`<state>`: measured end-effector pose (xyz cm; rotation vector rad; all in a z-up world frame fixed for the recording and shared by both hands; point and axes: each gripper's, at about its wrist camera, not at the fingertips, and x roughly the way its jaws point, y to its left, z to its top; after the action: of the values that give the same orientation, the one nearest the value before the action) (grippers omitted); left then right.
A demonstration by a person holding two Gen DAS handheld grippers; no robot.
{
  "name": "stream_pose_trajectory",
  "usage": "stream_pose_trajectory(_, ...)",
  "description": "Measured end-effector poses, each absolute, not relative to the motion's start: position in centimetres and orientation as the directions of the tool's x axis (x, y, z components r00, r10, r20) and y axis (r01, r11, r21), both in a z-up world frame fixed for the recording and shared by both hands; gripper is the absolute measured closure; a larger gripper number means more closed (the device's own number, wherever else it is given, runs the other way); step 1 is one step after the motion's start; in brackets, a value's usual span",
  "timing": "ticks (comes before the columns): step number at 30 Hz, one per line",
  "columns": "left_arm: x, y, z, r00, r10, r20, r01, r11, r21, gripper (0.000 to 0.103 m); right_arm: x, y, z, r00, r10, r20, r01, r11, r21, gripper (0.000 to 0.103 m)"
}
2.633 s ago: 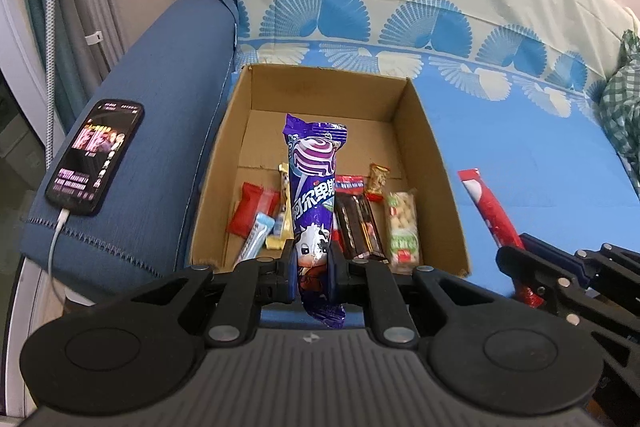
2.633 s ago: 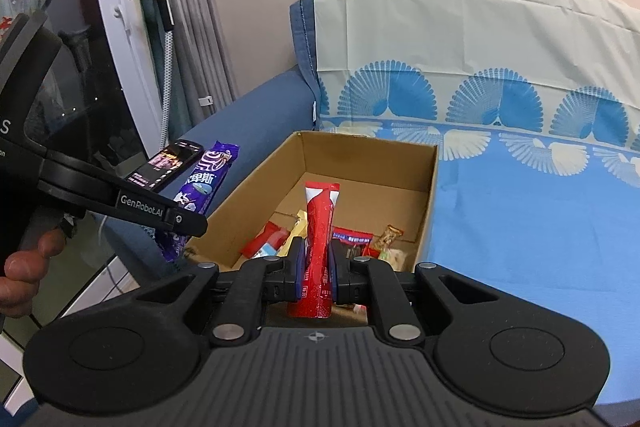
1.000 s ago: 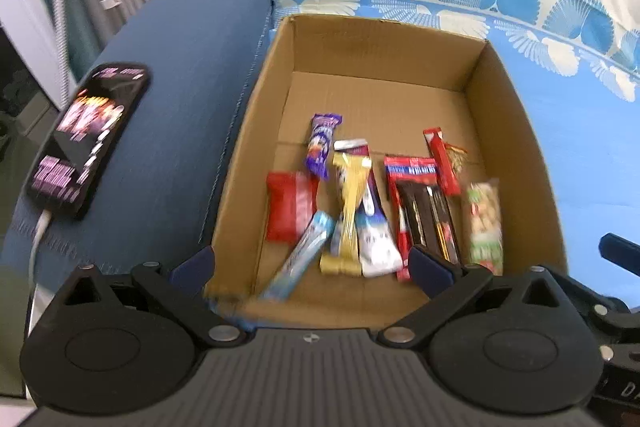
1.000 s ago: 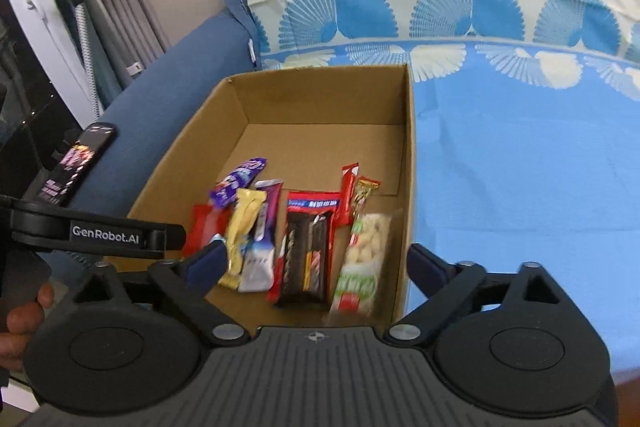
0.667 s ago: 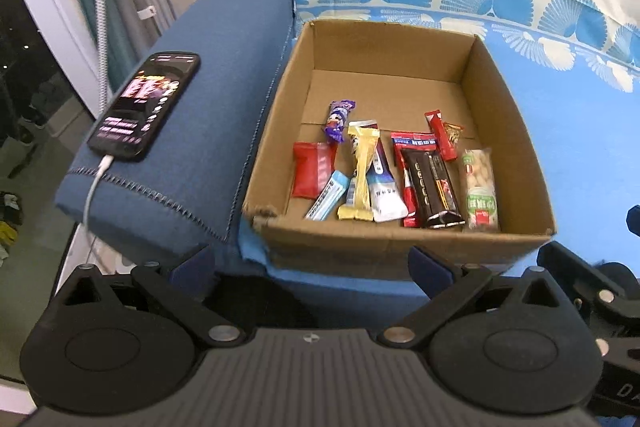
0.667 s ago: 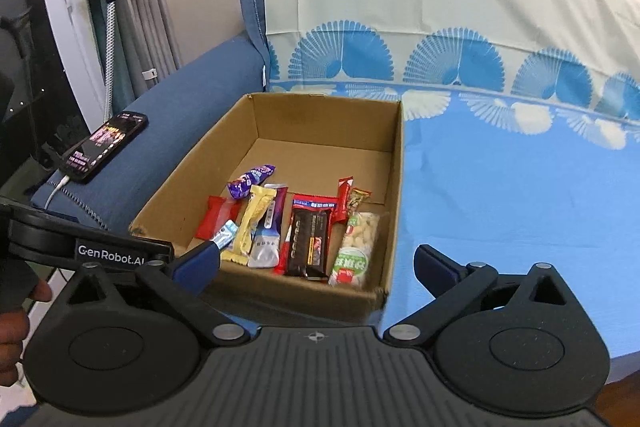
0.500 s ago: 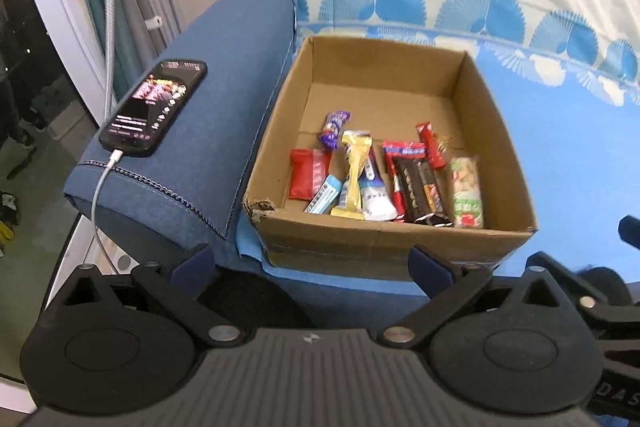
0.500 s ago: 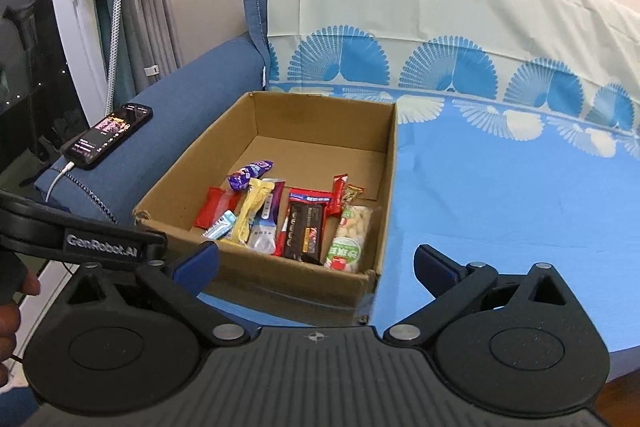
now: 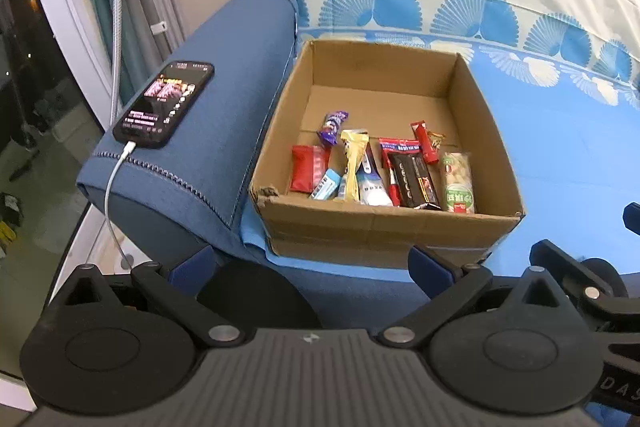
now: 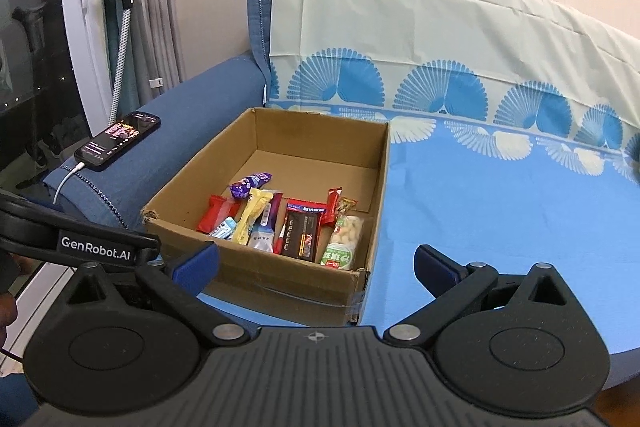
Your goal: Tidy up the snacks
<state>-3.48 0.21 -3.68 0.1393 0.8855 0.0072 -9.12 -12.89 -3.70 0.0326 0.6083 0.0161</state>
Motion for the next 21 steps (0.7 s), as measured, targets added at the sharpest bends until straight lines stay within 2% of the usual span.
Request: stream_pose_trajectory(21,-3.60,0.03,-3.85,0.638,0.090,-0.765,0.050,0.986,0.158,0.000,-9.15,-12.64,-3.83,0.817,0.026,-0.576,-0.014,1.000,0.026,0.001)
